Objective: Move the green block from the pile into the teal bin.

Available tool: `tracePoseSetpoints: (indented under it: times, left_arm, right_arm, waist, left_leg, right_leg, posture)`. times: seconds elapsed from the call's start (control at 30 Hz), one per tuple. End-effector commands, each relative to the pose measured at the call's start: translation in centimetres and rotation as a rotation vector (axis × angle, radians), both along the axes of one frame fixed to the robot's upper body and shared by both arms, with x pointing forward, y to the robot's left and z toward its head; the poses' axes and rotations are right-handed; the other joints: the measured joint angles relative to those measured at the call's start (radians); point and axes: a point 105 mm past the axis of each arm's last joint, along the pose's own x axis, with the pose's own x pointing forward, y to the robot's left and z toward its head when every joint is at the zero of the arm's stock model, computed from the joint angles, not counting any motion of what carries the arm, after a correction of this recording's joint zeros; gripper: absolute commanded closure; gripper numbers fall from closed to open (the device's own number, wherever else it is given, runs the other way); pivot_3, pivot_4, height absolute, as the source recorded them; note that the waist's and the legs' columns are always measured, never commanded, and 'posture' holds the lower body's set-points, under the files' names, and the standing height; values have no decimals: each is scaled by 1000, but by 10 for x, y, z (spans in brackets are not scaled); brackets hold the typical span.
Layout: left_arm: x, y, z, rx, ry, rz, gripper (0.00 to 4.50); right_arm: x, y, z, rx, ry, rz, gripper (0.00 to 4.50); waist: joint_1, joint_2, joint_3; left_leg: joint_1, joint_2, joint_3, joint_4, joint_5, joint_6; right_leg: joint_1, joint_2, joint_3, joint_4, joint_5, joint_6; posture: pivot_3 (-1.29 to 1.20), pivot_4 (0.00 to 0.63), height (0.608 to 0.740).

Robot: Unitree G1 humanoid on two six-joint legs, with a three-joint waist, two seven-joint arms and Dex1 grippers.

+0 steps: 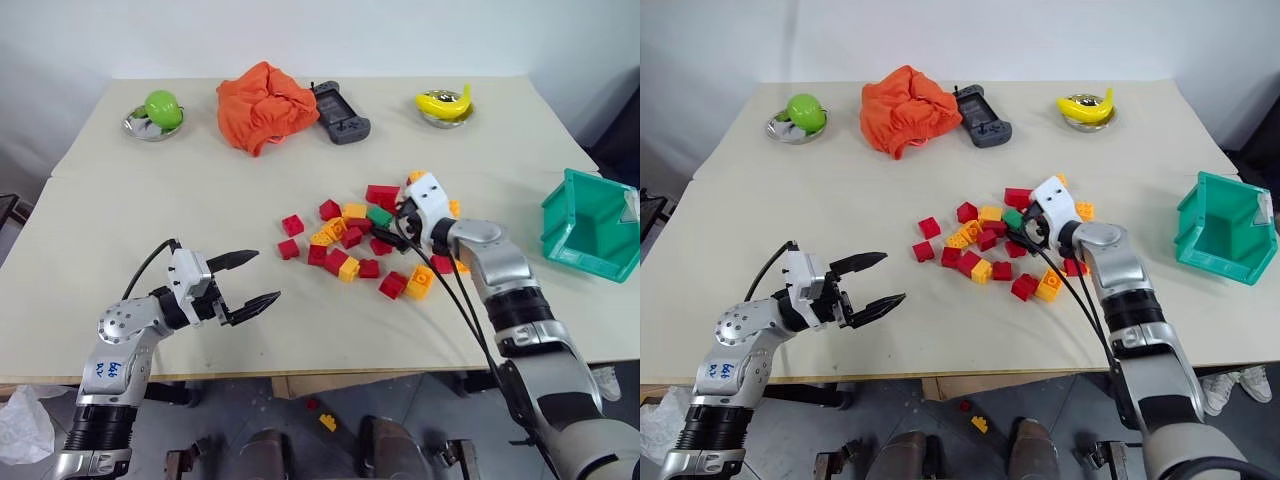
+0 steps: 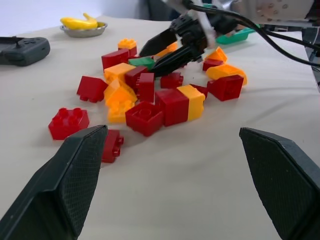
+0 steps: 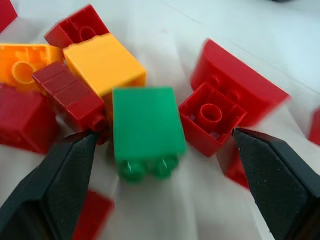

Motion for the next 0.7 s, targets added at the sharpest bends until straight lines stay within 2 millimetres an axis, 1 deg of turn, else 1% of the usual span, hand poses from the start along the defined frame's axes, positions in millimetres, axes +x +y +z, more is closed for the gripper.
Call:
tracePoseSetpoints:
  times: [0.03,0.07,0.1,0.13,0.2,0.33,0.37,0.4,0.43,0.57,0.63,0.7]
  left_arm:
    - [-2,0,9,5,-53,6,0]
    - [-2,0,9,5,-54,7,0]
    - [-2,0,9,5,-55,9,0]
    - [-2,0,9,5,-56,10,0]
    - [-2,1,9,6,-57,15,0]
    - [-3,2,9,7,-57,20,0]
    - [-3,2,9,7,-57,21,0]
    - [-3,2,9,7,-57,21,0]
    - [-2,0,9,4,-55,16,0]
    - [0,-9,10,-7,-56,-22,0]
    - [1,-20,15,-27,-68,-64,0]
    - [2,-34,24,-68,-75,-112,0]
  right_arm:
    - [3,12,0,5,-14,39,21]
    - [3,15,1,13,-13,46,21]
    - [3,18,1,17,-11,54,413]
    - [2,20,1,18,-5,64,642]
    - [1,22,2,17,-5,69,1325]
    - [-3,14,10,28,-35,72,2748]
    - [-4,12,12,29,-42,68,3006]
    - [-5,10,13,30,-47,66,2965]
    - [-10,3,19,41,-68,77,2964]
    - [-32,-15,48,112,-192,134,2964]
    - [-42,-42,69,215,-223,63,2964]
    - [-52,-69,84,260,-252,-4,2964]
  waist:
    - [0,0,0]
    - [-1,0,0]
    - [-1,0,0]
    - [0,0,0]
    - [3,0,0]
    - [4,0,0]
    - [4,0,0]
    - [3,0,0]
    - [4,0,0]
    - [11,0,0]
    - [11,0,0]
    - [17,0,0]
  left_leg:
    - [0,0,0,0,0,0]
    - [0,0,0,0,0,0]
    - [0,0,0,0,0,0]
    - [0,0,0,0,0,0]
    - [0,0,0,0,0,0]
    - [0,0,0,1,0,0]
    - [0,0,0,0,0,0]
    - [0,0,0,0,0,0]
    - [0,0,0,0,0,0]
    - [-1,0,-1,0,0,0]
    - [-1,0,0,0,0,0]
    - [-1,0,0,1,0,0]
  right_leg:
    - [0,0,0,0,0,0]
    - [0,0,0,0,0,0]
    - [0,0,0,0,0,0]
    - [0,0,0,0,0,0]
    - [0,0,0,0,0,0]
    - [0,0,0,0,0,0]
    - [0,0,0,0,0,0]
    - [0,0,0,0,0,0]
    - [0,0,0,0,0,0]
    - [0,0,0,-1,0,0]
    - [0,0,0,-1,0,0]
    - [0,0,0,-1,0,0]
  posture:
    - [0,150,740]
    - [0,150,740]
    - [0,150,740]
    - [0,150,740]
    - [0,150,740]
    - [0,150,740]
    - [0,150,740]
    - [0,150,740]
    - [0,150,740]
    - [0,150,740]
    - [0,150,740]
    - [0,150,740]
